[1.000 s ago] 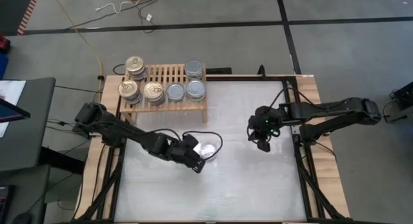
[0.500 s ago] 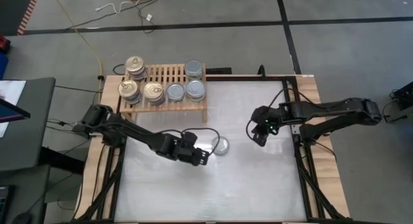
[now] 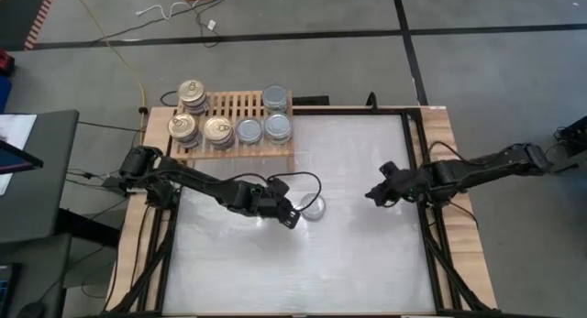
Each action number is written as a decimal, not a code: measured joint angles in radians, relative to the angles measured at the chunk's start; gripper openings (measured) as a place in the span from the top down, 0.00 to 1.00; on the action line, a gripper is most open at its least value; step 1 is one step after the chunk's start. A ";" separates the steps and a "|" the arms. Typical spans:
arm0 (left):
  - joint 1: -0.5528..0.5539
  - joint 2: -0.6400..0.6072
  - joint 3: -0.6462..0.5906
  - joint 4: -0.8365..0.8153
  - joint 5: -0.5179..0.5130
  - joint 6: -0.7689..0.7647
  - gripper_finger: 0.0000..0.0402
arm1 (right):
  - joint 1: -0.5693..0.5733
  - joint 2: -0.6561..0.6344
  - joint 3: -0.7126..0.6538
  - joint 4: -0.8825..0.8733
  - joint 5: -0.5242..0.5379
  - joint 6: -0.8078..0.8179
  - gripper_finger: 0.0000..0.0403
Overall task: Stack canned seafood by type on shelf
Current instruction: Stack the green tuna can on top of the bottom left green tuna can on the shelf
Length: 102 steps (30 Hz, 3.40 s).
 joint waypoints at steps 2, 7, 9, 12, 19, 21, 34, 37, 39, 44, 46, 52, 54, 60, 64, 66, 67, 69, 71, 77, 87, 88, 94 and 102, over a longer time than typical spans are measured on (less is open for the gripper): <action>0.009 -0.004 -0.045 0.101 0.027 0.052 0.67 | 0.034 -0.008 -0.033 0.076 0.040 0.057 0.92; 0.009 -0.010 -0.120 0.328 0.054 0.154 0.67 | 0.090 0.033 -0.071 0.255 0.182 0.081 0.91; 0.012 -0.009 -0.125 0.339 0.056 0.163 0.67 | 0.104 0.069 -0.078 0.287 0.254 0.089 0.89; 0.029 -0.009 -0.125 0.344 0.049 0.165 0.67 | 0.100 0.122 -0.077 0.359 0.339 0.088 0.87; 0.054 -0.009 -0.125 0.340 0.047 0.096 0.67 | 0.063 0.323 -0.077 0.611 0.367 -0.003 0.80; 0.058 -0.009 -0.125 0.340 0.047 0.088 0.67 | 0.063 0.392 -0.077 0.691 0.367 -0.025 0.78; 0.059 -0.009 -0.125 0.339 0.049 0.039 0.67 | 0.052 0.763 -0.051 1.009 0.197 0.070 0.57; 0.059 -0.009 -0.125 0.339 0.049 -0.001 0.67 | 0.032 0.815 -0.018 1.009 0.131 0.056 0.57; 0.059 -0.009 -0.125 0.339 0.049 -0.029 0.67 | 0.022 0.839 0.006 1.006 0.099 0.037 0.58; 0.058 -0.009 -0.124 0.339 0.049 -0.077 0.67 | -0.004 0.880 0.059 0.933 0.039 0.027 0.60; 0.058 -0.009 -0.124 0.339 0.049 -0.097 0.67 | -0.012 0.887 0.069 0.902 0.029 0.027 0.61; 0.054 -0.009 -0.124 0.337 0.057 -0.145 0.67 | -0.036 0.885 0.075 0.873 0.028 0.027 0.68; 0.051 -0.009 -0.124 0.335 0.059 -0.146 0.67 | -0.036 0.885 0.075 0.873 0.028 0.027 0.71; 0.050 -0.009 -0.124 0.334 0.057 -0.146 0.67 | -0.035 0.884 0.076 0.876 0.028 0.026 0.80; 0.051 -0.009 -0.124 0.333 0.050 -0.146 0.67 | -0.035 0.884 0.076 0.875 0.028 0.010 0.82; 0.051 -0.009 -0.124 0.332 0.058 -0.146 0.67 | -0.035 0.884 0.076 0.874 0.028 0.008 0.83; 0.051 -0.009 -0.124 0.332 0.060 -0.146 0.67 | -0.035 0.883 0.076 0.874 0.028 0.008 0.84; 0.051 -0.009 -0.124 0.332 0.061 -0.146 0.67 | -0.035 0.883 0.076 0.873 0.025 0.007 0.84; 0.051 -0.009 -0.124 0.332 0.061 -0.146 0.67 | -0.035 0.883 0.076 0.872 0.014 0.007 0.84; 0.053 -0.009 -0.124 0.333 0.059 -0.156 0.67 | -0.035 0.883 0.076 0.871 0.010 0.001 0.85; 0.053 -0.009 -0.123 0.334 0.058 -0.161 0.67 | -0.035 0.883 0.076 0.864 0.002 0.001 0.88; 0.053 -0.009 -0.123 0.334 0.058 -0.164 0.67 | -0.035 0.883 0.076 0.864 -0.001 0.001 0.88; 0.053 -0.009 -0.123 0.334 0.063 -0.165 0.67 | -0.035 0.883 0.075 0.862 -0.014 -0.003 0.92; 0.052 -0.009 -0.123 0.340 0.037 -0.187 0.67 | -0.035 0.887 0.072 0.847 -0.022 -0.002 0.93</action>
